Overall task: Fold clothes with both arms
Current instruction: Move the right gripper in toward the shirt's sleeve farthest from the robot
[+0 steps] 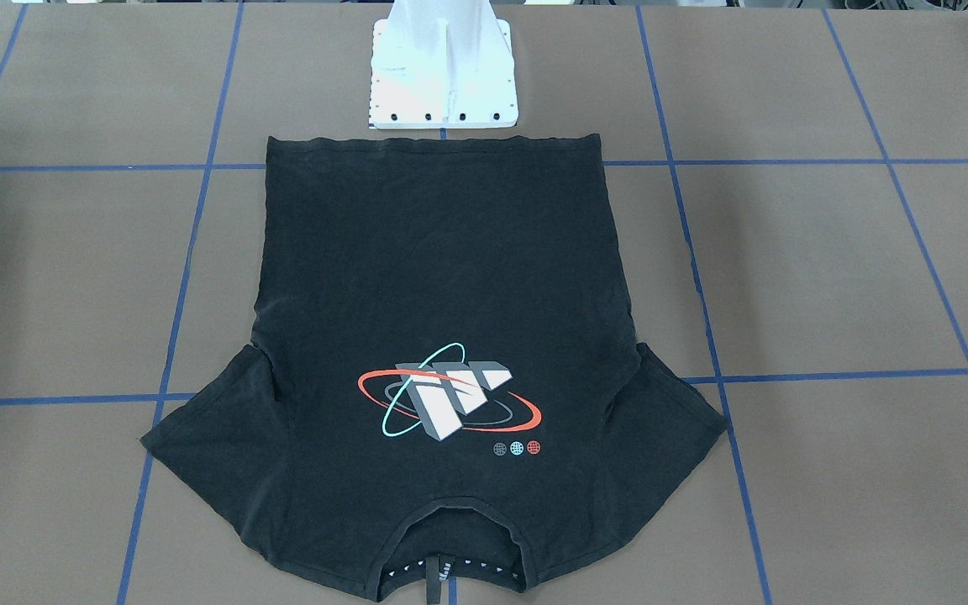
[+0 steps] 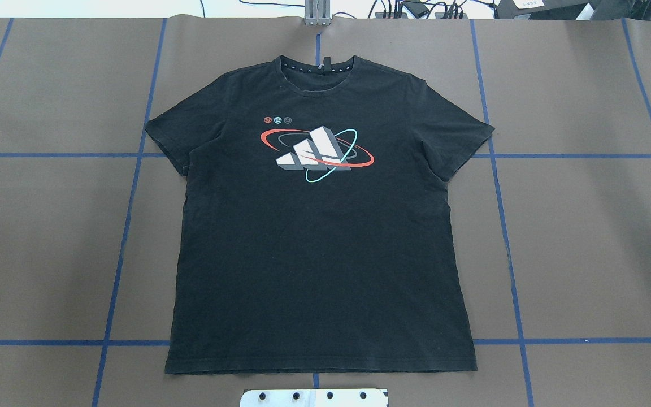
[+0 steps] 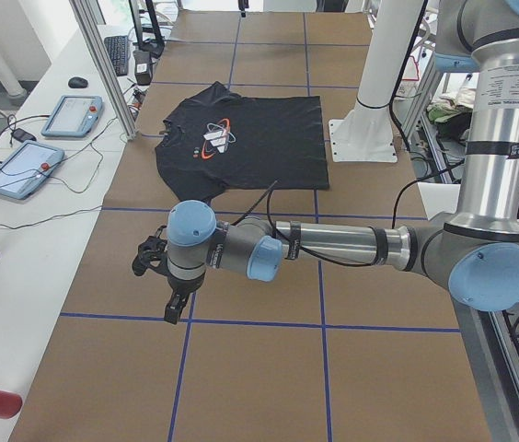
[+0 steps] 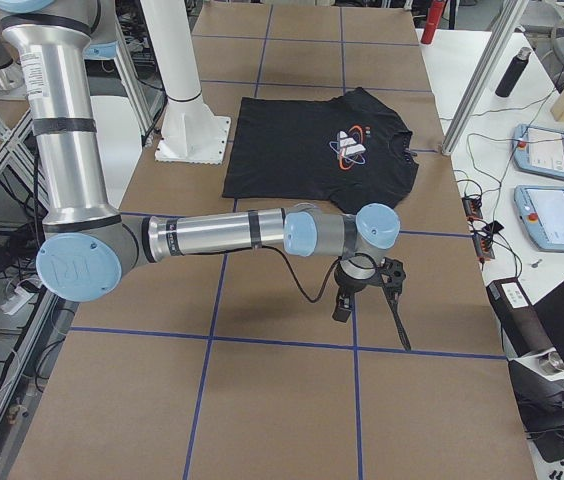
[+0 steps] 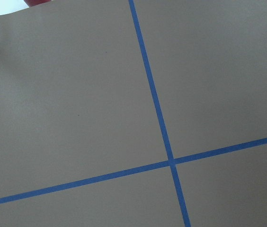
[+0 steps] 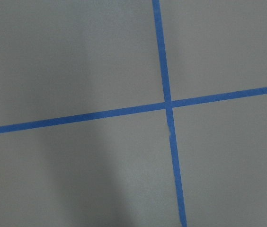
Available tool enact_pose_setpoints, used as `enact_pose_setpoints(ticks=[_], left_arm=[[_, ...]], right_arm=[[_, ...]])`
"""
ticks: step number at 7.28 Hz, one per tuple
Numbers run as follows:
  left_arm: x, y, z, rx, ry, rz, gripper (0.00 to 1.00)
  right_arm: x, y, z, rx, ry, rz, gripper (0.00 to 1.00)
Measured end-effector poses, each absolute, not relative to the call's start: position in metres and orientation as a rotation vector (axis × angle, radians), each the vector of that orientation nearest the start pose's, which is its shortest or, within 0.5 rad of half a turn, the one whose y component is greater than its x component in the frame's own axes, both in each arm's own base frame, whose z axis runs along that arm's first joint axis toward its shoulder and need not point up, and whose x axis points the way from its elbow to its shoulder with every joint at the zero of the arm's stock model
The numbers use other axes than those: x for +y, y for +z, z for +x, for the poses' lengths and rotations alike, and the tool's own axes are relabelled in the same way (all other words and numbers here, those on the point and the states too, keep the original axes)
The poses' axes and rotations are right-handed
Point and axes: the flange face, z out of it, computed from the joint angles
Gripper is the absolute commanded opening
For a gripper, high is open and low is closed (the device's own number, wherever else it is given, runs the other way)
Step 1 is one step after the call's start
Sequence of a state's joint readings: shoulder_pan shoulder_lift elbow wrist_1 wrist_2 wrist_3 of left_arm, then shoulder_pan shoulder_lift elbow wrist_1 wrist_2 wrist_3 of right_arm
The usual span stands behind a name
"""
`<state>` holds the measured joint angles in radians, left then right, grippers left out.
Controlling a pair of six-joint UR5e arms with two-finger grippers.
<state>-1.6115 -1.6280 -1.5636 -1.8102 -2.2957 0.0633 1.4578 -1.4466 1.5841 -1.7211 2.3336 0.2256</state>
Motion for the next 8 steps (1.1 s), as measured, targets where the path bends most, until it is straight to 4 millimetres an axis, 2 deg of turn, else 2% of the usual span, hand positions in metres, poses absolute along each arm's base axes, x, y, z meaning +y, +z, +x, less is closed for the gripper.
enact_pose_setpoints(ticks=[2, 4, 6, 8], left_arm=[[-0.527, 0.606, -0.089, 0.705, 0.128, 0.321, 1.00], [-0.526, 0.605, -0.089, 0.705, 0.128, 0.323, 1.00], [-0.526, 0.606, -0.089, 0.706, 0.129, 0.323, 1.00], [-0.525, 0.607, -0.088, 0.706, 0.128, 0.321, 1.00]], right_arm=[[-0.545, 0.603, -0.003, -0.749, 0.103, -0.144, 1.00], [-0.549, 0.595, -0.018, -0.751, 0.075, -0.141, 1.00], [-0.565, 0.568, -0.047, -0.756, 0.014, -0.112, 1.00], [-0.587, 0.540, -0.089, -0.771, -0.084, -0.038, 1.00]])
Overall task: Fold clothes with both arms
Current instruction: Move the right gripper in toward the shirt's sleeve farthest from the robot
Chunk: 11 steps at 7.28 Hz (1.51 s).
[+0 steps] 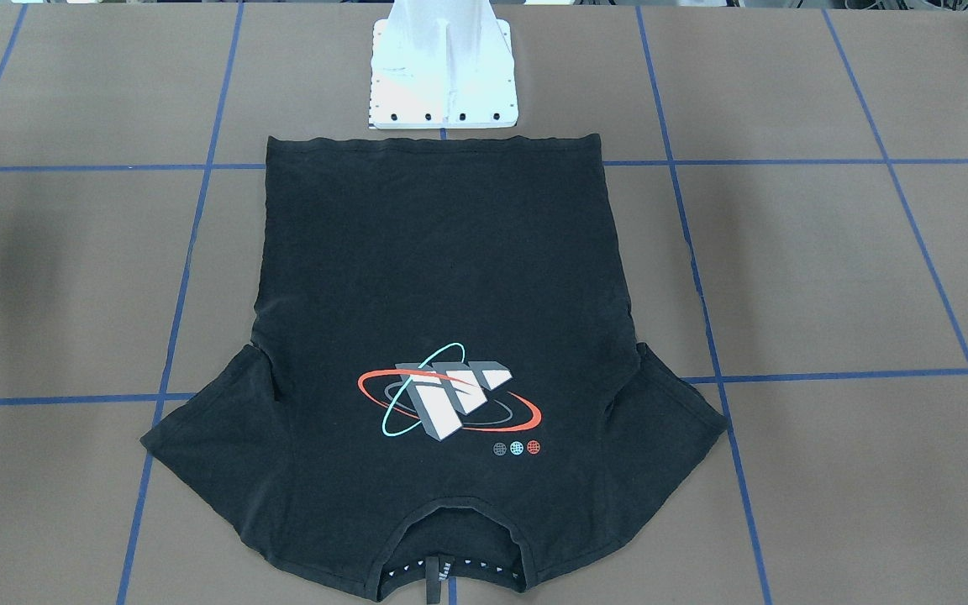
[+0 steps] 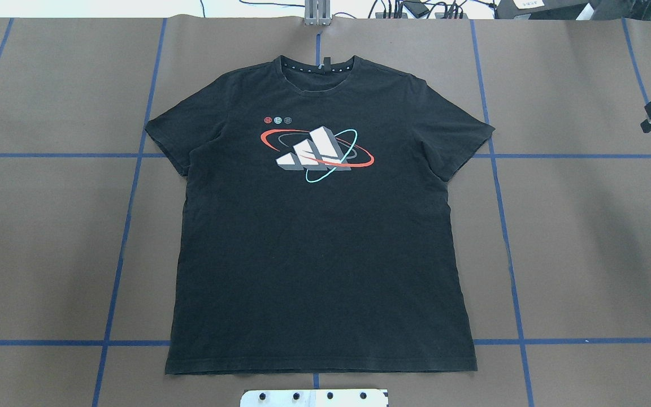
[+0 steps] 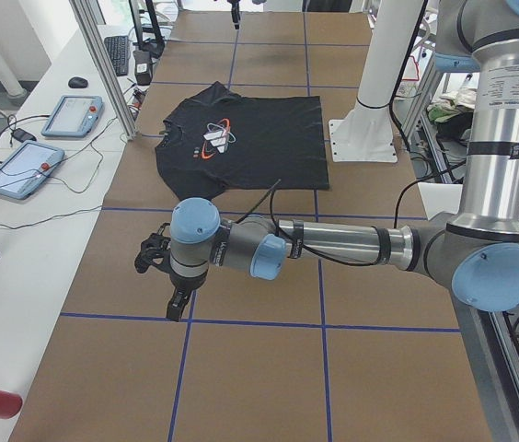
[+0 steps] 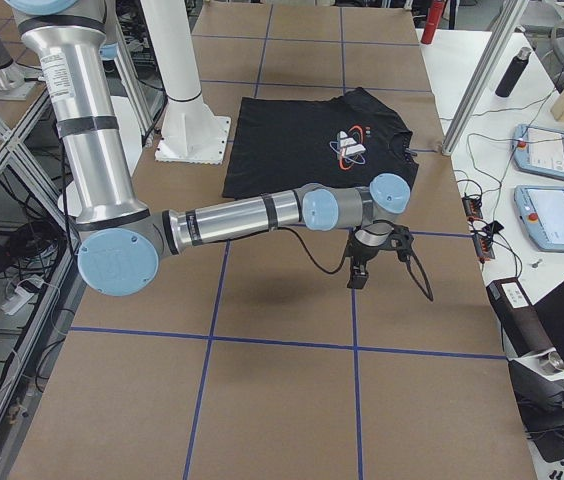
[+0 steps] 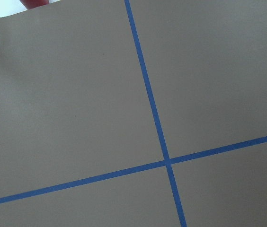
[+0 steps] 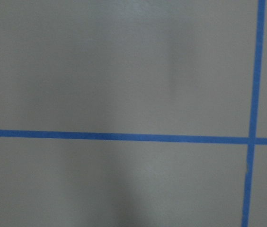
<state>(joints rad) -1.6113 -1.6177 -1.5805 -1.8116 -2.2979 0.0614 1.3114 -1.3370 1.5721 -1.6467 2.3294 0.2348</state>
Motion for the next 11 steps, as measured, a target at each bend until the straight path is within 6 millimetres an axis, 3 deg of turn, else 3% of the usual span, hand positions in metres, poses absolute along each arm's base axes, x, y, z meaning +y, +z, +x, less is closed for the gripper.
enact_pose_setpoints(ticks=[3, 6, 8, 11], left_arm=[[-0.526, 0.609, -0.088, 0.706, 0.126, 0.316, 1.00], [-0.526, 0.610, -0.088, 0.706, 0.126, 0.313, 1.00], [-0.527, 0.607, -0.088, 0.703, 0.128, 0.319, 1.00], [-0.529, 0.603, -0.088, 0.699, 0.131, 0.326, 1.00]], right_arm=[[-0.635, 0.518, -0.169, -0.808, -0.180, 0.084, 1.00], [-0.665, 0.478, -0.268, -0.868, -0.026, 0.029, 1.00], [-0.668, 0.487, -0.297, -0.919, 0.060, 0.027, 1.00], [-0.665, 0.503, -0.321, -0.944, 0.102, 0.006, 0.97]])
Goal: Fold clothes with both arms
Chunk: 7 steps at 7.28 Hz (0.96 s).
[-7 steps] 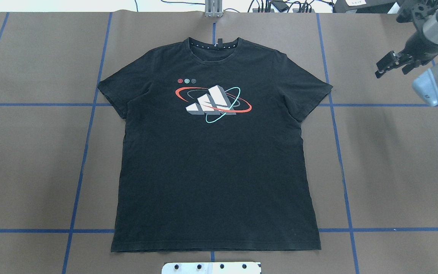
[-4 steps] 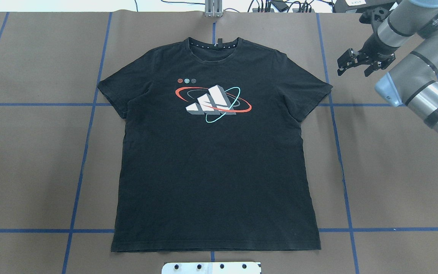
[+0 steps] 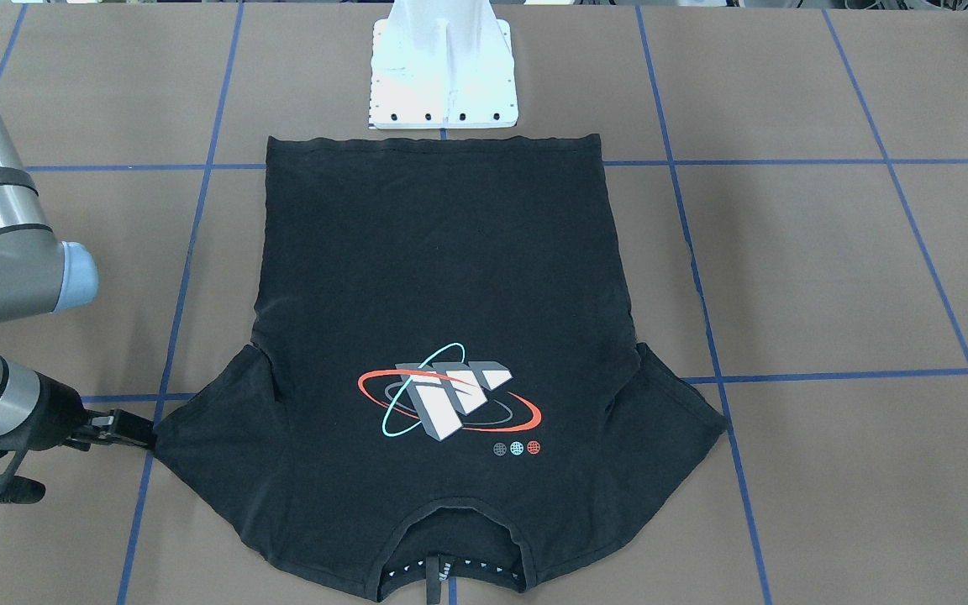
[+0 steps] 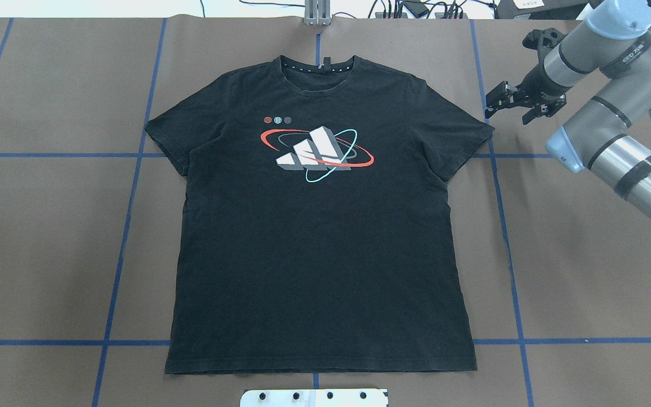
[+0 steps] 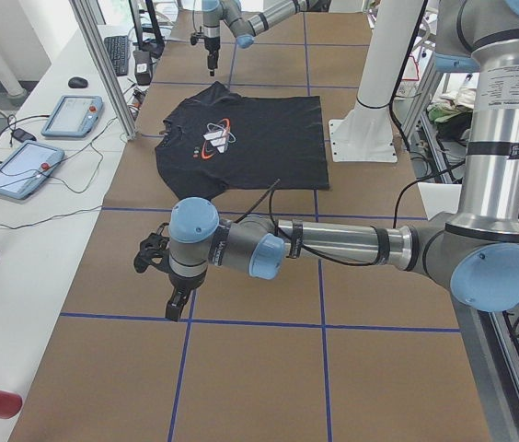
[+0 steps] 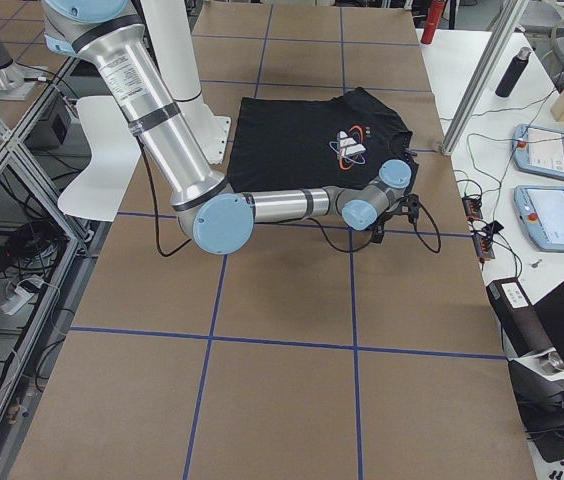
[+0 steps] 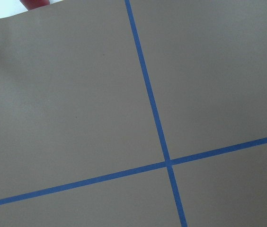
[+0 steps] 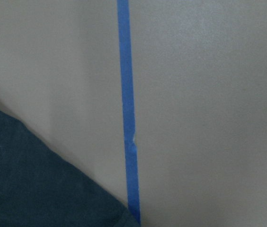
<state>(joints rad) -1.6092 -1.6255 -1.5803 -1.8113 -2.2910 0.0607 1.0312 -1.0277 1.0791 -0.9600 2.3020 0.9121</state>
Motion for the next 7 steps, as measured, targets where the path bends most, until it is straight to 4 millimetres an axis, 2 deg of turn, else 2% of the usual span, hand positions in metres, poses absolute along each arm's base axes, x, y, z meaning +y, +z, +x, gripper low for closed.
enact_pose_setpoints(ticks=[2, 3, 5, 7], left_arm=[[-0.530, 0.603, -0.088, 0.698, 0.132, 0.332, 1.00], [-0.530, 0.603, -0.088, 0.698, 0.133, 0.337, 1.00], [-0.530, 0.604, -0.088, 0.698, 0.133, 0.341, 1.00], [-0.530, 0.604, -0.088, 0.698, 0.133, 0.341, 1.00]], right_arm=[[-0.661, 0.500, -0.337, -0.948, 0.133, -0.026, 0.84], [-0.658, 0.502, -0.340, -0.946, 0.145, -0.038, 0.70], [-0.656, 0.504, -0.342, -0.944, 0.177, -0.060, 0.00], [-0.657, 0.499, -0.344, -0.948, 0.243, -0.091, 0.00]])
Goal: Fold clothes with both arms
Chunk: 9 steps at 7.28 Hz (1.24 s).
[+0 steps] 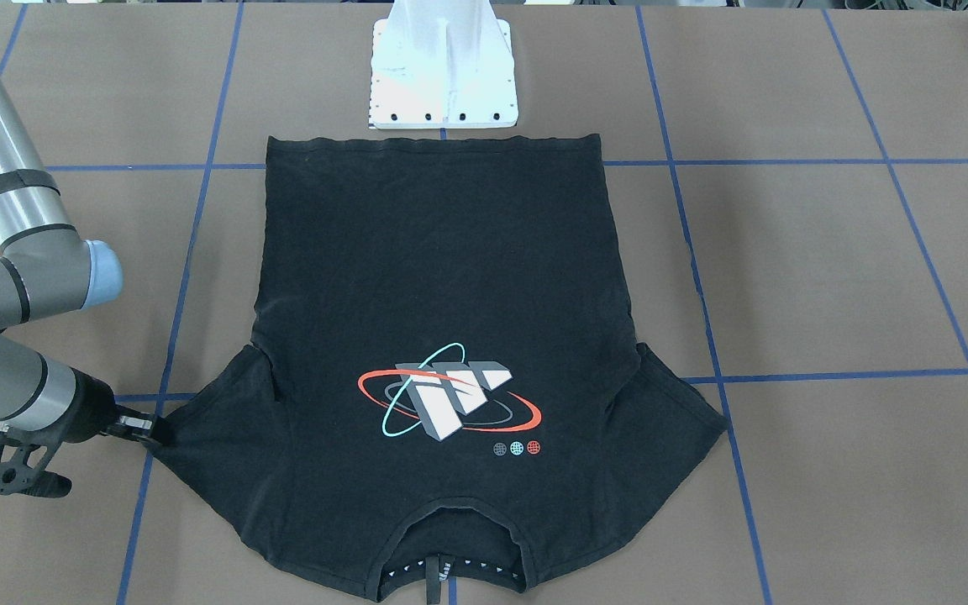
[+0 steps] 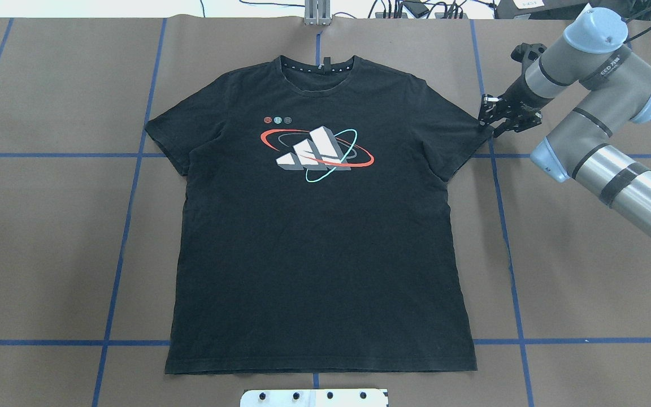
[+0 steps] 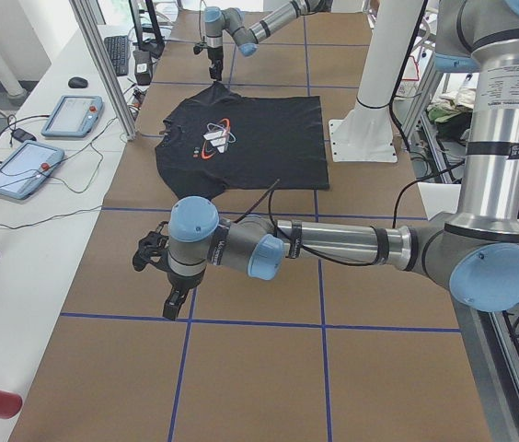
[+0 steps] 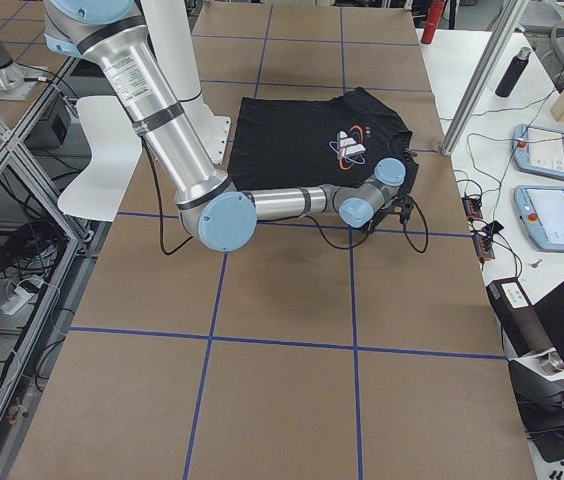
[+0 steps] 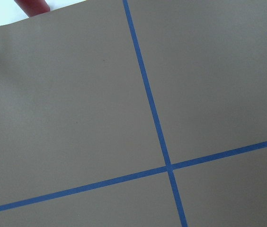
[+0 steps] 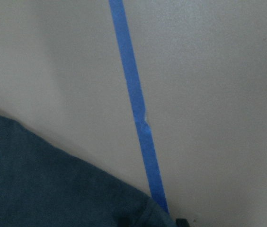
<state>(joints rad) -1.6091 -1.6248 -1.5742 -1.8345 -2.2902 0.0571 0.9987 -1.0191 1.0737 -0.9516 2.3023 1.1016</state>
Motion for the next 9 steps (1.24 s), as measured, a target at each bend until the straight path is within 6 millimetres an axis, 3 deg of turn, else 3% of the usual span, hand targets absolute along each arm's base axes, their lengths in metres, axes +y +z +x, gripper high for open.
enact_pose_setpoints(ticks=[2, 3, 4, 5, 6, 8, 9], left_arm=[[-0.529, 0.605, -0.088, 0.698, 0.133, 0.340, 1.00], [-0.528, 0.604, -0.088, 0.698, 0.134, 0.341, 1.00], [-0.528, 0.603, -0.088, 0.700, 0.136, 0.344, 1.00], [-0.529, 0.597, -0.087, 0.710, 0.145, 0.362, 1.00], [-0.529, 0.591, -0.085, 0.729, 0.164, 0.398, 1.00], [-0.527, 0.586, -0.082, 0.757, 0.195, 0.459, 1.00], [-0.527, 0.586, -0.082, 0.761, 0.200, 0.466, 1.00]], right_arm=[[-0.663, 0.493, -0.332, -0.958, 0.274, -0.094, 0.00], [-0.668, 0.480, -0.322, -0.977, 0.281, -0.084, 0.00], [-0.668, 0.458, -0.317, -1.008, 0.287, -0.075, 0.00], [-0.664, 0.426, -0.326, -1.042, 0.299, -0.074, 0.00], [-0.661, 0.389, -0.348, -1.074, 0.308, -0.081, 0.00], [-0.644, 0.305, -0.427, -1.107, 0.371, -0.072, 0.00], [-0.635, 0.278, -0.466, -1.102, 0.399, -0.040, 0.00]])
